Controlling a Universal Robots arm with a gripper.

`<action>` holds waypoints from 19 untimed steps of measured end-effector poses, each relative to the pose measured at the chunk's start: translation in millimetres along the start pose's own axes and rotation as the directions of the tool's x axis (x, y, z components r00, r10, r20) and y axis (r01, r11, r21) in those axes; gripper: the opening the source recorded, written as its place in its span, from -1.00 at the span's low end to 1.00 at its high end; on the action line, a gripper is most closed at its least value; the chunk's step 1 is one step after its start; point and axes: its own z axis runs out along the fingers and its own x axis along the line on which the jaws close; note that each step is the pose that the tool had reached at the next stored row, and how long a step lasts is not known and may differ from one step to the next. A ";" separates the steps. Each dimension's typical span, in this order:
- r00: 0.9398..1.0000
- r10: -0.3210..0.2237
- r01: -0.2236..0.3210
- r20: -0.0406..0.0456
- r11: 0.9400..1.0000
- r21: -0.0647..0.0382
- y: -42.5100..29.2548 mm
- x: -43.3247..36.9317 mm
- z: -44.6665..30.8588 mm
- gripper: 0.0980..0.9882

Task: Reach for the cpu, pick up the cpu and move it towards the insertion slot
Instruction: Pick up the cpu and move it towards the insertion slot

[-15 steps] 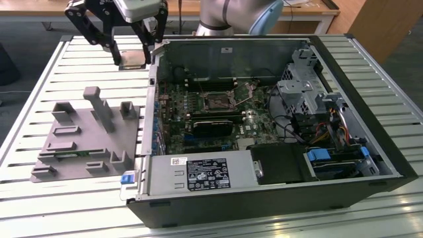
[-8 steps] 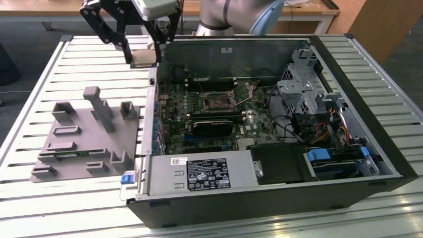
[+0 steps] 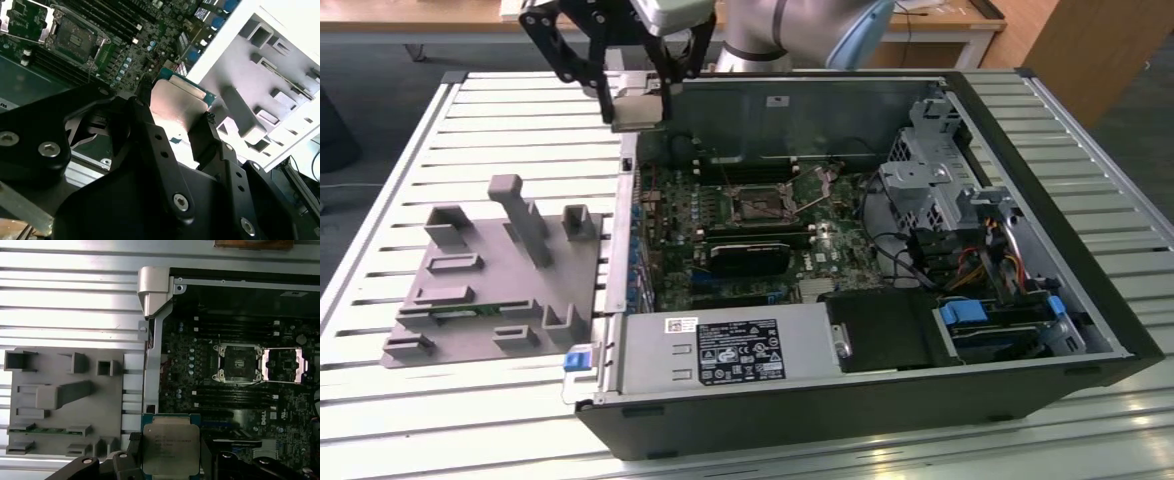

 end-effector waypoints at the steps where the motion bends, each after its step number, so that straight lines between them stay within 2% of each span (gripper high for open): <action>1: 1.000 0.000 0.000 0.000 1.000 0.000 0.9 -3.2 0.1 0.00; 13: 1.000 0.000 0.000 0.003 1.000 0.000 12.9 -40.1 1.0 0.00; 19: 1.000 0.000 0.000 0.004 1.000 0.000 21.4 -55.3 1.6 0.00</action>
